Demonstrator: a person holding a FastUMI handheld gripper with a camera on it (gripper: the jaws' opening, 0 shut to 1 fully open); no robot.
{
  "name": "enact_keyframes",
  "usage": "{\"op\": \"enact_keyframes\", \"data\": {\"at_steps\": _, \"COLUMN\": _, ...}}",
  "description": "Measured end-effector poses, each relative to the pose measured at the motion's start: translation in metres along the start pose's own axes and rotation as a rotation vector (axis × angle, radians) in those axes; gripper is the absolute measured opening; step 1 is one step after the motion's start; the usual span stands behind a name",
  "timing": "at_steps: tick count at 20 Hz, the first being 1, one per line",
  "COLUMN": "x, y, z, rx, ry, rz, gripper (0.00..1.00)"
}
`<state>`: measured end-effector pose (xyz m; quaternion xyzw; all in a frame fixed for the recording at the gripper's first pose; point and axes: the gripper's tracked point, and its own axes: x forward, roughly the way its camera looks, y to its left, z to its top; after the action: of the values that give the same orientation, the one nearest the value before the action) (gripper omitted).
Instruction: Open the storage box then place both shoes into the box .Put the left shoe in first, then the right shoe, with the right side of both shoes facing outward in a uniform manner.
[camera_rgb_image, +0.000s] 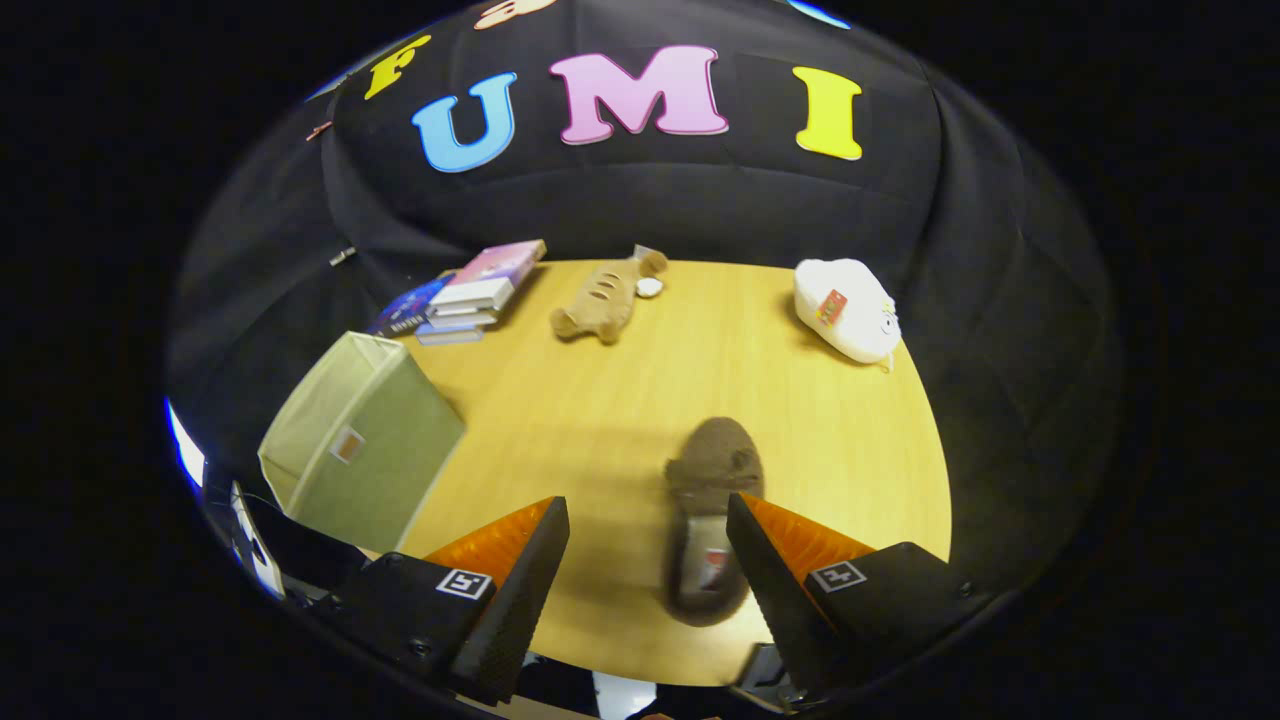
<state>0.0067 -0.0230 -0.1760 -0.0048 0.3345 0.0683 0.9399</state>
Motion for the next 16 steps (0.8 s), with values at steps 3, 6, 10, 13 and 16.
{"op": "enact_keyframes", "data": {"at_steps": 3, "x": 0.021, "y": -0.039, "z": -0.026, "rx": -0.063, "ry": 0.035, "rz": -0.014, "gripper": 0.99}}
{"op": "enact_keyframes", "data": {"at_steps": 6, "x": 0.046, "y": -0.061, "z": -0.041, "rx": -0.102, "ry": 0.05, "rz": -0.023, "gripper": 0.99}}
{"op": "enact_keyframes", "data": {"at_steps": 10, "x": 0.079, "y": -0.087, "z": -0.05, "rx": -0.023, "ry": 0.097, "rz": -0.067, "gripper": 0.99}}
{"op": "enact_keyframes", "data": {"at_steps": 13, "x": 0.098, "y": -0.093, "z": -0.046, "rx": 0.023, "ry": 0.1, "rz": -0.083, "gripper": 0.99}}
{"op": "enact_keyframes", "data": {"at_steps": 16, "x": 0.11, "y": -0.081, "z": -0.051, "rx": 0.065, "ry": 0.135, "rz": -0.059, "gripper": 0.84}}
